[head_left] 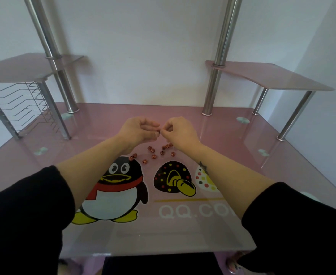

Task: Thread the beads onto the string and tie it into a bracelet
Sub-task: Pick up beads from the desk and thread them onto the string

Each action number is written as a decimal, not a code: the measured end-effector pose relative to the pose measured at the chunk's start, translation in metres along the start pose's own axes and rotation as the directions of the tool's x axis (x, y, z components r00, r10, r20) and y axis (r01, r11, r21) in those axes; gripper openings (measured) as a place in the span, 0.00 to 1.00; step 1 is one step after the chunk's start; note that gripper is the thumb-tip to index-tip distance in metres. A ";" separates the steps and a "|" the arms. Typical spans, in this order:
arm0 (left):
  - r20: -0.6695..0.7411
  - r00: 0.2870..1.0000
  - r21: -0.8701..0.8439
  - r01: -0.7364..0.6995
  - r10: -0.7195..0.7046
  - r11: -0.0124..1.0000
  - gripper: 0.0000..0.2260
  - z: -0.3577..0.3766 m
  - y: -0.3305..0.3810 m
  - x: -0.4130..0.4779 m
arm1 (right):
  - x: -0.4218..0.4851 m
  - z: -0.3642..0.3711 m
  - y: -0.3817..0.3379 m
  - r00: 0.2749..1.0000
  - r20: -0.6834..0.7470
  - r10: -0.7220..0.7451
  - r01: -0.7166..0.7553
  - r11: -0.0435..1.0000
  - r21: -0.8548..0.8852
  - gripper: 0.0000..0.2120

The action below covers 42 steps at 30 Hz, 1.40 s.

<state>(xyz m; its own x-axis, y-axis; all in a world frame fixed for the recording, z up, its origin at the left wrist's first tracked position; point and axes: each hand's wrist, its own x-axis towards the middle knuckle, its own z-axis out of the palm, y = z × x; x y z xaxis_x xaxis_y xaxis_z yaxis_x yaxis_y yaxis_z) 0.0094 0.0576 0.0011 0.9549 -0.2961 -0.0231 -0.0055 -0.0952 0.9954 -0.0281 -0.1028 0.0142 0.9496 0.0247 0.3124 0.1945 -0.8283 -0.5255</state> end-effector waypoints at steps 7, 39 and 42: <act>-0.002 1.000 -0.005 -0.008 0.008 1.000 0.14 -0.002 -0.001 0.000 | 0.000 0.001 0.004 0.999 0.053 0.000 -0.009 0.984 0.178 0.05; -0.045 0.999 0.087 -0.007 0.011 0.996 0.10 -0.002 0.005 -0.003 | 0.003 0.000 0.005 0.996 0.077 -0.053 0.048 0.997 0.064 0.06; -0.095 0.995 0.120 -0.029 0.040 0.992 0.09 -0.005 0.007 -0.003 | 0.007 0.000 0.012 0.997 0.072 -0.020 0.022 0.999 -0.034 0.07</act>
<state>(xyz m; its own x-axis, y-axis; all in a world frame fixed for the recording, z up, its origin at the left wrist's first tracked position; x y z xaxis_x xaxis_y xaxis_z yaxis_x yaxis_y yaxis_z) 0.0081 0.0626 0.0086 0.9778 -0.2077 0.0258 -0.0683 -0.1999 0.9774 -0.0190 -0.1122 0.0098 0.9609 0.0814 0.2646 0.2070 -0.8459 -0.4915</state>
